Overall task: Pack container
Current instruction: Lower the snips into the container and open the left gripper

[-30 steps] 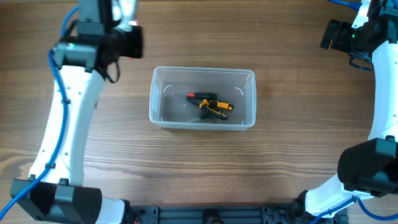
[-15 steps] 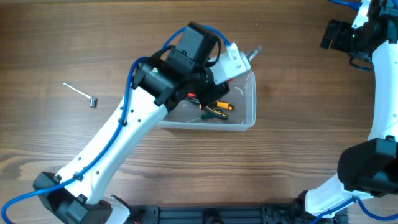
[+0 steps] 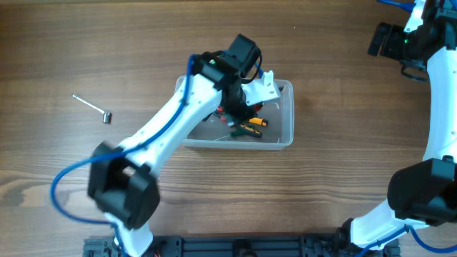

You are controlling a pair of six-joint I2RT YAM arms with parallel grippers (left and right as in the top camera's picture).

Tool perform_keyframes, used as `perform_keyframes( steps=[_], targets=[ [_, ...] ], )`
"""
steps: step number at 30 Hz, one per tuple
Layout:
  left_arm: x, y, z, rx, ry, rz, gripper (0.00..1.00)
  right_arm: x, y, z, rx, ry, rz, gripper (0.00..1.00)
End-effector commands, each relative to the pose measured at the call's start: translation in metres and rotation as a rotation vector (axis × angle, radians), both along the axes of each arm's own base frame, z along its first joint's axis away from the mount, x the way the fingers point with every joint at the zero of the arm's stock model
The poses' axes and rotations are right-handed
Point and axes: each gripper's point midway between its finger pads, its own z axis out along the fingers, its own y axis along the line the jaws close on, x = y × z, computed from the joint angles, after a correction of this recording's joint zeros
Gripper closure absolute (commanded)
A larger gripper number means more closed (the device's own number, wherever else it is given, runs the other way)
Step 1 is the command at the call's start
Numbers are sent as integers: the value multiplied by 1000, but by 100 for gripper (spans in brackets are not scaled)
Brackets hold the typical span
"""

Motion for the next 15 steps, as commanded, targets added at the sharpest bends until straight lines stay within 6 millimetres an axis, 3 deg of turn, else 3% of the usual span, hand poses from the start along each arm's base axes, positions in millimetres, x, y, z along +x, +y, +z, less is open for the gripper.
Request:
perform_keyframes(
  steps=[1, 6, 10, 15],
  targets=[
    [18, 18, -24, 62, 24, 25, 96, 1, 3, 16, 3, -43, -2, 0],
    [31, 43, -49, 98, 80, 90, 96, 1, 3, 16, 3, -43, -2, 0],
    [39, 57, -53, 101, 92, 129, 96, 1, 3, 16, 3, -43, -2, 0],
    [41, 60, -53, 101, 93, 139, 93, 1, 3, 16, 3, -43, -2, 0]
  ],
)
